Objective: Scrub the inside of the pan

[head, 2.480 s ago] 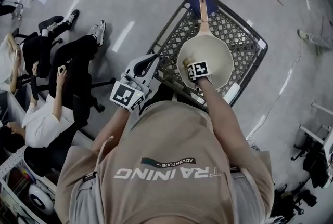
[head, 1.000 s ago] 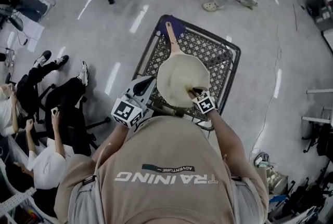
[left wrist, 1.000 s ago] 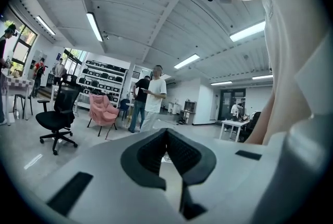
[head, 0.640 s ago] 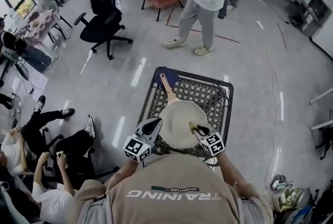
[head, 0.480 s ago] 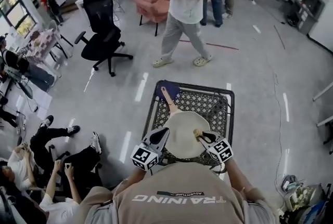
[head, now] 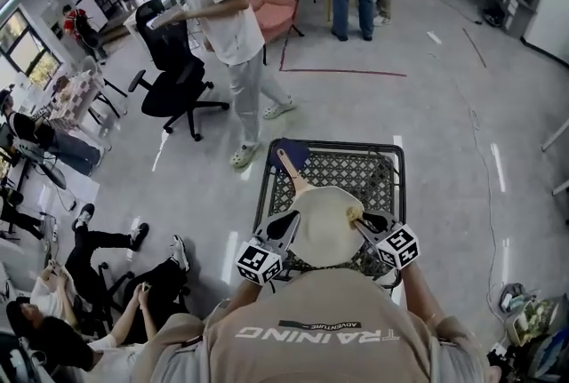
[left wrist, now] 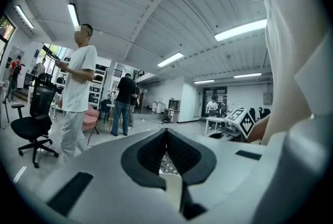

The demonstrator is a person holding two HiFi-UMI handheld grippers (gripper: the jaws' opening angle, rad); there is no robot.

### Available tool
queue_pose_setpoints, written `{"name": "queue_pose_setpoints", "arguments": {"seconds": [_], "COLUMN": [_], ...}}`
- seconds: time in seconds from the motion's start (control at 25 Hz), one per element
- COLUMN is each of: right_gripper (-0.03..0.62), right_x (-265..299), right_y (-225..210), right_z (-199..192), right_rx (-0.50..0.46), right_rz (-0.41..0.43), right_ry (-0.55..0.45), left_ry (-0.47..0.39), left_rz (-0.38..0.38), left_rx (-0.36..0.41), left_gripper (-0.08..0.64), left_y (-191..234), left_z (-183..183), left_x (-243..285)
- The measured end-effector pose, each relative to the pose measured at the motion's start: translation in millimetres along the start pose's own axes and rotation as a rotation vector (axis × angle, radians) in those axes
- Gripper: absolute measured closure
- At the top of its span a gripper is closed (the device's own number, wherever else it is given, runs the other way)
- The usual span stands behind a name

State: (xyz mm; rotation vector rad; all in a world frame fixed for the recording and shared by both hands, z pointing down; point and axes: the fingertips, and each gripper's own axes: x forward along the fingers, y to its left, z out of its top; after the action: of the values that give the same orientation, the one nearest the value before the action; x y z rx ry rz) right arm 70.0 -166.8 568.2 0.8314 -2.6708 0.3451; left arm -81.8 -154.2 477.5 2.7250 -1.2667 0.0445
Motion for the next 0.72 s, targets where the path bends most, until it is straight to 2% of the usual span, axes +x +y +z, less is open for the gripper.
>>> {"name": "queue_pose_setpoints", "arguments": {"seconds": [0.16, 0.32, 0.48, 0.56, 0.72], "right_gripper": [0.502, 0.502, 0.502, 0.502, 0.5], "right_x": [-17, -40, -42, -41, -47], "right_y": [-18, -28, -72, -75, -74], "right_z": [-19, -53, -70, -94, -170], "right_rx": [0.033, 0.135, 0.206, 0.259, 0.378], "right_rz": [-0.073, -0.174, -0.298, -0.338, -0.36], "right_ry": [0.013, 0.019, 0.041, 0.101, 0.255], "left_ry": [-0.009, 0.011, -0.01, -0.005, 0.013], "left_rz": [0.003, 0.006, 0.033, 0.043, 0.067], "left_rx": [0.0, 0.005, 0.022, 0.023, 0.01], "left_gripper": [0.543, 0.543, 0.543, 0.541, 0.543], "left_y": [-6, -13, -1, 1, -10], "left_z": [1, -5, 3, 7, 1], "left_x": [4, -13, -20, -27, -33]}}
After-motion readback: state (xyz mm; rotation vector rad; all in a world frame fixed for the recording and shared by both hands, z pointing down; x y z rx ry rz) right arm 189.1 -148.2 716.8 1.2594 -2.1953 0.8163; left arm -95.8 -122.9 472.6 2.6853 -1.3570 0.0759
